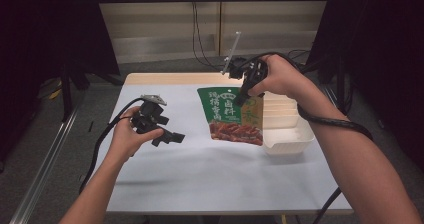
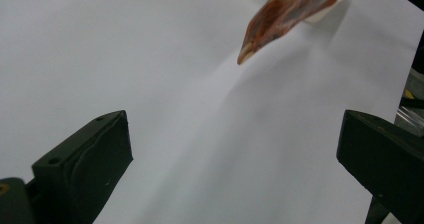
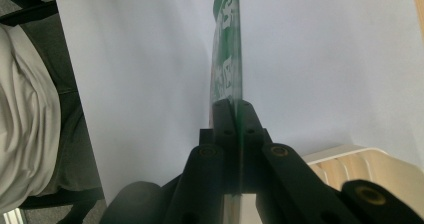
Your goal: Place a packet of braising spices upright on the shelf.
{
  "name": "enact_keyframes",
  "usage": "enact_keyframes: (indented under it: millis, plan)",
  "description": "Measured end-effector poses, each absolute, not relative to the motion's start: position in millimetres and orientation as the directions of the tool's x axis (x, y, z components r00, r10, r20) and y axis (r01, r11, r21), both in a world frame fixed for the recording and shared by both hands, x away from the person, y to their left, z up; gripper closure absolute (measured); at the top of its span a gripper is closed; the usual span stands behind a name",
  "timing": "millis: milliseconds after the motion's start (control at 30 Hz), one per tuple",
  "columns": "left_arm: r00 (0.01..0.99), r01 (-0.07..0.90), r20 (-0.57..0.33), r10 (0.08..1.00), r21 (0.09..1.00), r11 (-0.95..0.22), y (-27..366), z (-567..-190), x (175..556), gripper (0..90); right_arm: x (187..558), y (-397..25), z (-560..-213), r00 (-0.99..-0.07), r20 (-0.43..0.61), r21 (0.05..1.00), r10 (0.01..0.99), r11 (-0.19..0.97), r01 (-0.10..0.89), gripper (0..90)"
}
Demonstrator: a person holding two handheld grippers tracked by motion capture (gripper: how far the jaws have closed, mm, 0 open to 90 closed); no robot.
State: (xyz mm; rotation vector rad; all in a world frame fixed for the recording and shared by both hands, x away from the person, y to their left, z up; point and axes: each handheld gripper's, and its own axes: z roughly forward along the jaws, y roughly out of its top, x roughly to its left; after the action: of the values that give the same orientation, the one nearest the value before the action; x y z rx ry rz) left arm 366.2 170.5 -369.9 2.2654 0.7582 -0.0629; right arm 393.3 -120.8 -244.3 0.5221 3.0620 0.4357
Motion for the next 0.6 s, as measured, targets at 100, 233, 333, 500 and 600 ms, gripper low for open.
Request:
enact_keyframes:
  millis: [100,233,333,500,600]
  plan:
    - [0.823,0.546,-0.265,0.502,0.614,-0.571,171.7,-376.8,366.2,0.0,395.1,-123.5,-241.8,-0.942,0.037,0.271,0.333,0.904,0.33,90.0]
    - [0.814,0.552,-0.244,0.526,0.607,-0.572,175.3,-384.3,365.1,0.0,396.7,-126.8,-237.6,-0.936,0.032,0.274,0.352,0.897,0.347,90.0]
    - [0.813,0.545,-0.224,0.537,0.614,-0.57,178.4,-387.4,364.5,0.0,398.6,-129.7,-234.4,-0.934,0.03,0.277,0.357,0.894,0.351,90.0]
    - [0.807,0.545,-0.211,0.551,0.624,-0.559,182.4,-392.6,362.9,0.0,400.2,-133.4,-231.2,-0.929,0.033,0.28,0.369,0.889,0.363,90.0]
    - [0.8,0.55,-0.208,0.563,0.627,-0.551,184.9,-397.7,361.1,0.0,401.1,-135.7,-228.8,-0.924,0.035,0.28,0.381,0.884,0.375,90.0]
